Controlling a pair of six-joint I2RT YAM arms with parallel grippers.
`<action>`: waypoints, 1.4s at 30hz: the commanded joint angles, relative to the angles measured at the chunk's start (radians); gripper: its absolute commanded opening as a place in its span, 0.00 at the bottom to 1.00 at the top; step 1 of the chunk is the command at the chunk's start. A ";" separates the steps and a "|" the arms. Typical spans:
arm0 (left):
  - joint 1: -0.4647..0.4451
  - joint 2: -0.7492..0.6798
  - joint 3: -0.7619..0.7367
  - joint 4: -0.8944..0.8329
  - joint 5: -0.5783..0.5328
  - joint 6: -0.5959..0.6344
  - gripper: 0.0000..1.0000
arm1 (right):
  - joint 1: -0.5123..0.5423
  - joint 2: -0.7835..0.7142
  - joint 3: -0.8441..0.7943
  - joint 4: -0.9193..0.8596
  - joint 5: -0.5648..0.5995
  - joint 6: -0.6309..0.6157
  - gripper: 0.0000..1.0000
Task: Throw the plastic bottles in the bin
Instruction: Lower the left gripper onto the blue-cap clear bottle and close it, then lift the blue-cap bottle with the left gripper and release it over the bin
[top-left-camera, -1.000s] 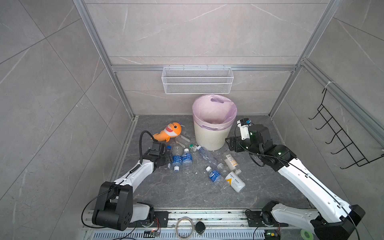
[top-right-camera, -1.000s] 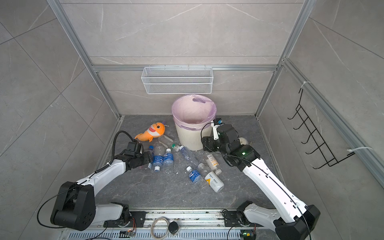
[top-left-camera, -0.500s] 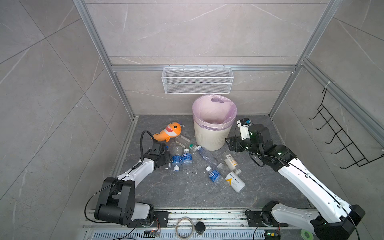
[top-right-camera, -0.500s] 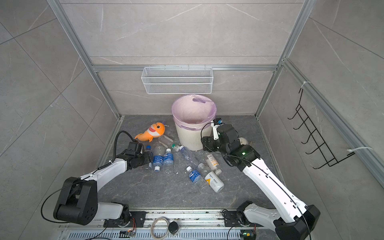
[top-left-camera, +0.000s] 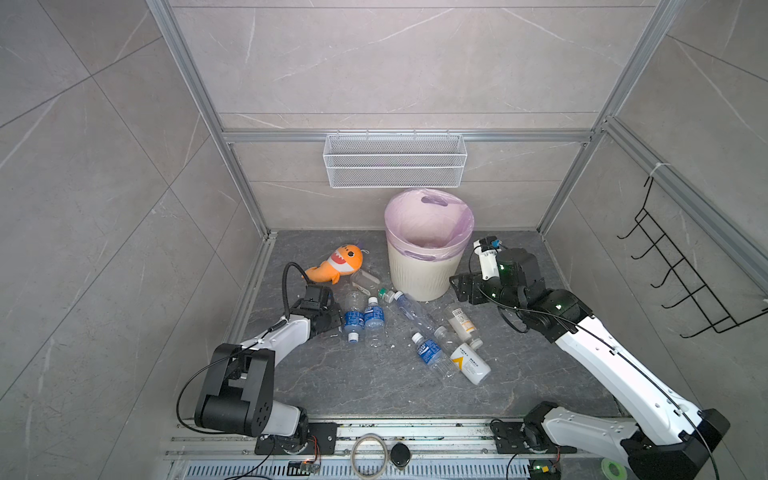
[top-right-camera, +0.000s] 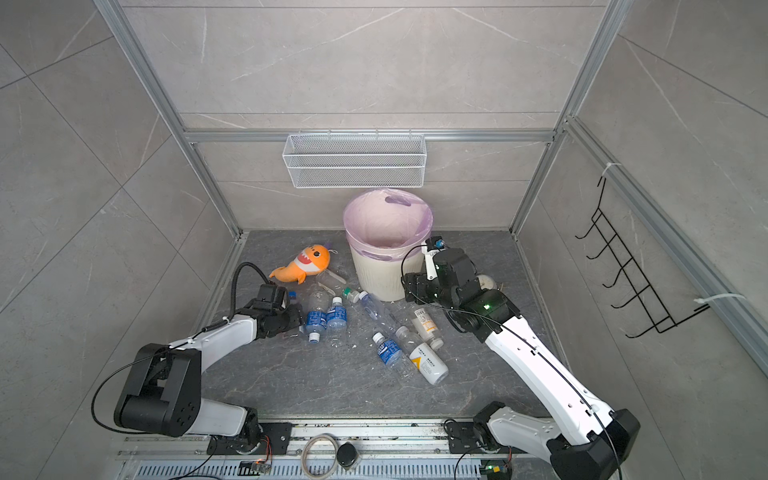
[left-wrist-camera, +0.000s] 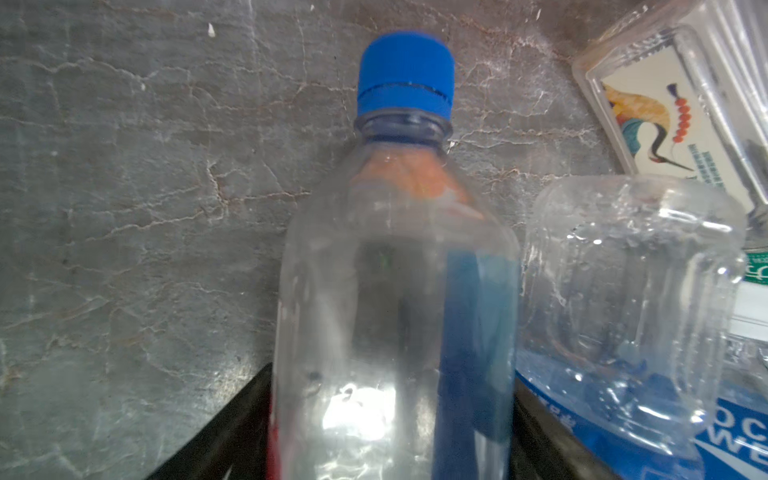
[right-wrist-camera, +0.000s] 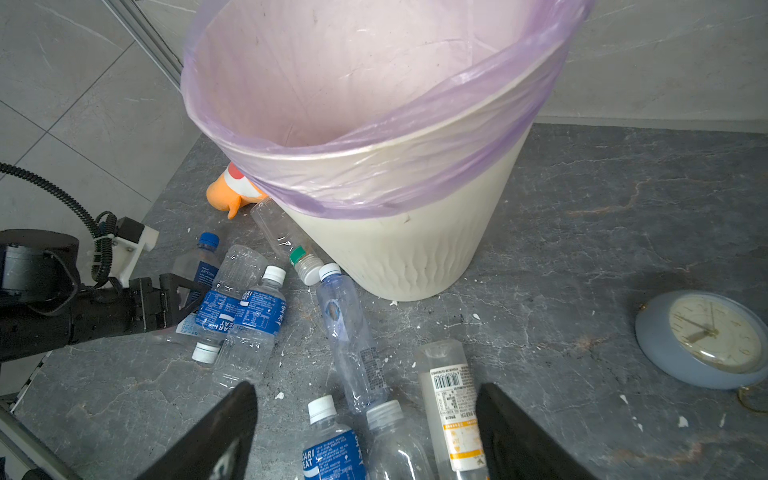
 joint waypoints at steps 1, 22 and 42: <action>0.007 0.005 -0.009 0.018 0.019 -0.013 0.77 | 0.008 0.009 -0.015 -0.004 -0.012 0.012 0.85; -0.001 -0.072 -0.040 0.037 0.016 0.010 0.51 | 0.011 -0.027 -0.060 0.007 -0.018 0.018 0.81; -0.146 -0.265 -0.037 -0.012 -0.080 0.052 0.49 | 0.011 -0.115 -0.126 -0.018 -0.021 0.014 0.81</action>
